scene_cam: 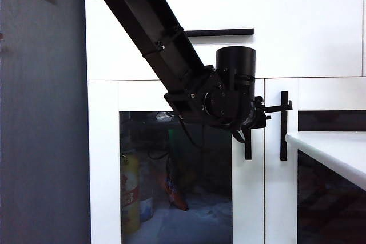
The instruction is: Open the left door of the white cabinet, pick up a can of beverage from the table on the right, place it inside the cabinet, and finally close the cabinet door.
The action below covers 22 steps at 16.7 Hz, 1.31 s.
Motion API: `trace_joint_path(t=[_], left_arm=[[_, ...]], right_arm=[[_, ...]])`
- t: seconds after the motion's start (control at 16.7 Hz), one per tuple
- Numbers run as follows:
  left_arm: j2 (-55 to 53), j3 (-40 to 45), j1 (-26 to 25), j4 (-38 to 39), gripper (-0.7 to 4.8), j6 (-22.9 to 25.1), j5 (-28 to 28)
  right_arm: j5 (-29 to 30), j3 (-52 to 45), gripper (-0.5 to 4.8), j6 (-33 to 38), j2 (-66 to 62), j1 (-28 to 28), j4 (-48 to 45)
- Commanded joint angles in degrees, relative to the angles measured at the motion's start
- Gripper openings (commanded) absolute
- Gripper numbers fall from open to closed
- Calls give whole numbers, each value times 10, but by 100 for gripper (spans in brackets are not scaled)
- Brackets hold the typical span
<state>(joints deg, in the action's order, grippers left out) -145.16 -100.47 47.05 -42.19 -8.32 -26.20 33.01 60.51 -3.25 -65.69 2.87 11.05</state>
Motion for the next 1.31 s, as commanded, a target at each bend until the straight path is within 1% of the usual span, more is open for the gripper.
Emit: trace_joint_path(t=[0.06,0.3,0.66,0.72,0.84,0.96,1.02,1.07,1.13,1.19,1.25,1.31], left_arm=[[5,0,1,-17,-5,-15,20],[22,47,1,-47,-5,-16,20],[111,203,2,-49,-5,-16,20],[134,241,2,-49,-5,-16,20],[168,291,2,-49,-5,-16,20],[201,332,2,-48,-5,-16,20],[229,360,2,-48,-5,-15,20],[248,375,2,-48,-5,-16,20],[260,383,2,-48,-5,-16,19],[278,392,1,-49,-5,-16,19],[289,396,1,-48,-5,-16,19],[306,403,1,-48,-5,-16,20]], right_arm=[[1,2,418,3,2,-3,-6],[2,2,418,3,2,-3,-6],[2,2,418,2,-1,-3,-6],[3,2,418,2,-8,-3,-7],[3,2,418,3,-27,-4,-9],[1,3,418,8,-53,-20,-10],[1,3,417,7,-83,-36,-12],[-1,3,379,6,-106,-51,-16],[-6,3,288,6,-121,-62,-19],[-14,3,35,0,-145,-74,-27],[-14,3,1,0,-159,-74,-37],[-14,3,-1,3,-181,-77,-61]])
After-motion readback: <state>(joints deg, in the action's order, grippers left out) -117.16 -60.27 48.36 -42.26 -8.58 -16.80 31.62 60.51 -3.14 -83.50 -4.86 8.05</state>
